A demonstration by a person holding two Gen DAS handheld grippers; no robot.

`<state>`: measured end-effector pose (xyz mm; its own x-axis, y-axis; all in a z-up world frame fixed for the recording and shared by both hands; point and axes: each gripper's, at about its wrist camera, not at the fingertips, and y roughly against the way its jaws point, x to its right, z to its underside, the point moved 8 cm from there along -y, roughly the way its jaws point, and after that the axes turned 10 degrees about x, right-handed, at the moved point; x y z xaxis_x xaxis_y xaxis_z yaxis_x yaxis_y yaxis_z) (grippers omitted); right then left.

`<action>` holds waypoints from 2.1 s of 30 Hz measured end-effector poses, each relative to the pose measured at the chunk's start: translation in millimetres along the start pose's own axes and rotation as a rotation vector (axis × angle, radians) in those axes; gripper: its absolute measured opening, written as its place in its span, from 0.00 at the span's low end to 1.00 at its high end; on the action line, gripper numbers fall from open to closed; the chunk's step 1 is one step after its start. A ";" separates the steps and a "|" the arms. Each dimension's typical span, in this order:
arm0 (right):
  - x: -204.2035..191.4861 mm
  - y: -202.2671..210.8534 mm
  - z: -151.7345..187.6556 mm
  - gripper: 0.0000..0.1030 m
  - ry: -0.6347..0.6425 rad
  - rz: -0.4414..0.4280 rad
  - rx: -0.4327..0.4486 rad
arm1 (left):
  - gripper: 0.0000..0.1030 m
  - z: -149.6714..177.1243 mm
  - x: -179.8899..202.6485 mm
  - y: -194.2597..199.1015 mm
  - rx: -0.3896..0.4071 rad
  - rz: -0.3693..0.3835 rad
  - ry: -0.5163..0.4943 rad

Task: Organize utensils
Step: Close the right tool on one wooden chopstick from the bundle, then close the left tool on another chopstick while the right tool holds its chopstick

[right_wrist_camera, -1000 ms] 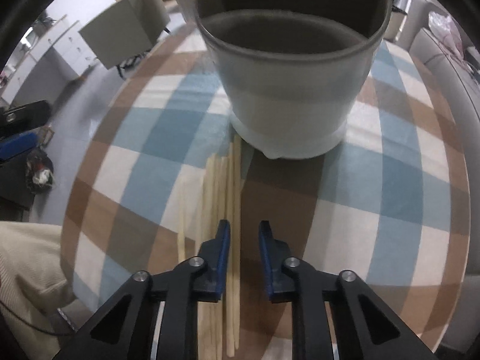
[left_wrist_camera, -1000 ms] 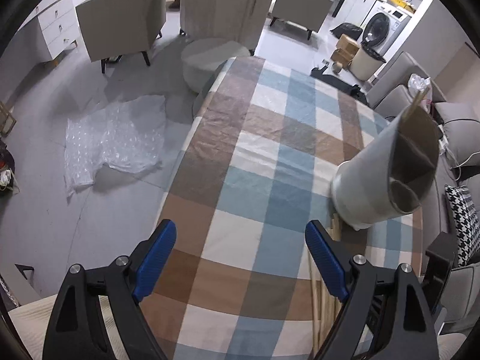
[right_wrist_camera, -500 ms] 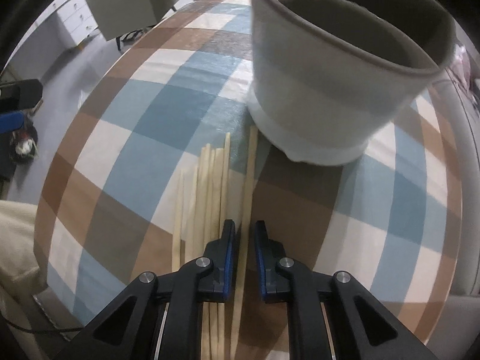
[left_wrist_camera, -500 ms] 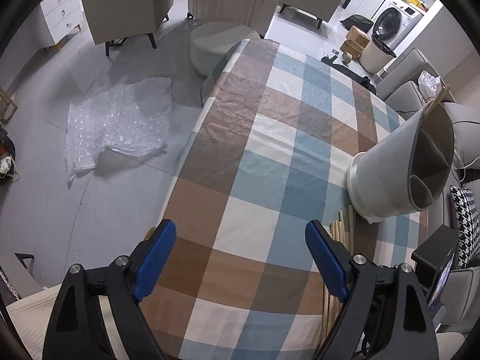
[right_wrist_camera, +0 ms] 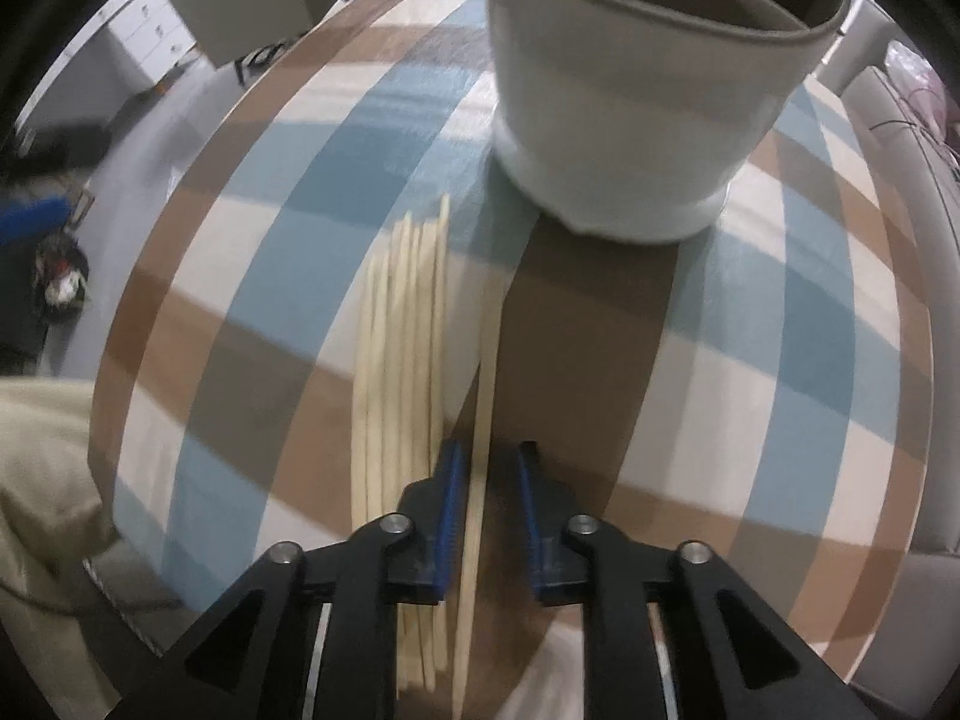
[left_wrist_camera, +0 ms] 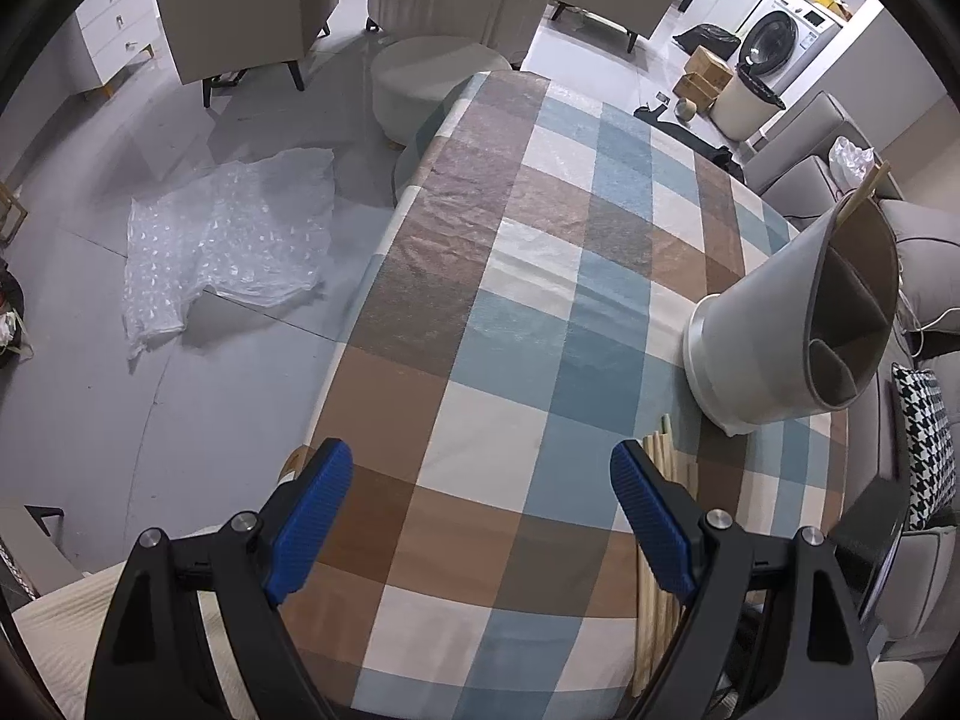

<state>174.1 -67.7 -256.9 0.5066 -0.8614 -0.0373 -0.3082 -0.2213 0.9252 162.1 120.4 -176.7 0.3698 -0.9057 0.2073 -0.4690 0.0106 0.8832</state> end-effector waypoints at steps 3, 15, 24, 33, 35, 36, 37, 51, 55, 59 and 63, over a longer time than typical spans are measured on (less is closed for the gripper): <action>1.6 -5.3 -13.4 0.20 0.003 0.023 0.019 | 0.82 1.4 -3.7 -2.6 -0.011 -0.014 0.002; 3.3 -9.4 -42.1 0.05 -0.011 -0.015 0.089 | 0.82 17.6 -0.8 -27.7 -0.094 -0.050 -0.039; 50.2 56.8 -45.6 0.05 -0.258 -0.113 0.258 | 0.82 49.0 43.7 -44.3 -0.184 0.031 -0.111; 128.0 91.3 -19.3 0.05 -0.678 -0.198 0.337 | 0.82 69.3 63.9 -55.3 -0.222 -0.050 -0.177; 143.3 96.2 -7.6 0.05 -0.752 -0.215 0.335 | 0.82 73.6 63.3 -59.2 -0.242 -0.057 -0.167; 147.1 97.7 -4.3 0.05 -0.773 -0.218 0.337 | 0.82 76.0 62.7 -60.3 -0.250 -0.069 -0.165; 145.2 96.5 -6.1 0.05 -0.788 -0.219 0.340 | 0.82 78.4 60.8 -61.0 -0.255 -0.082 -0.163; 158.8 113.4 -1.3 0.05 -0.814 -0.247 0.393 | 0.82 77.4 69.6 -57.3 -0.226 -0.133 -0.165; 161.4 118.1 -1.2 0.05 -0.818 -0.257 0.407 | 0.79 80.4 72.7 -52.2 -0.228 -0.140 -0.161; 163.9 120.8 -0.4 0.05 -0.831 -0.270 0.419 | 0.76 84.0 63.8 -53.3 -0.240 -0.162 -0.145; 165.0 125.2 -1.4 0.05 -0.824 -0.268 0.432 | 0.75 82.8 61.8 -51.5 -0.227 -0.165 -0.137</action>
<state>220.3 -236.9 -146.7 -0.0695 -0.7719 -0.6319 -0.6177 -0.4641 0.6348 142.7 28.8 -244.3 0.3071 -0.9516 0.0084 -0.2146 -0.0606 0.9748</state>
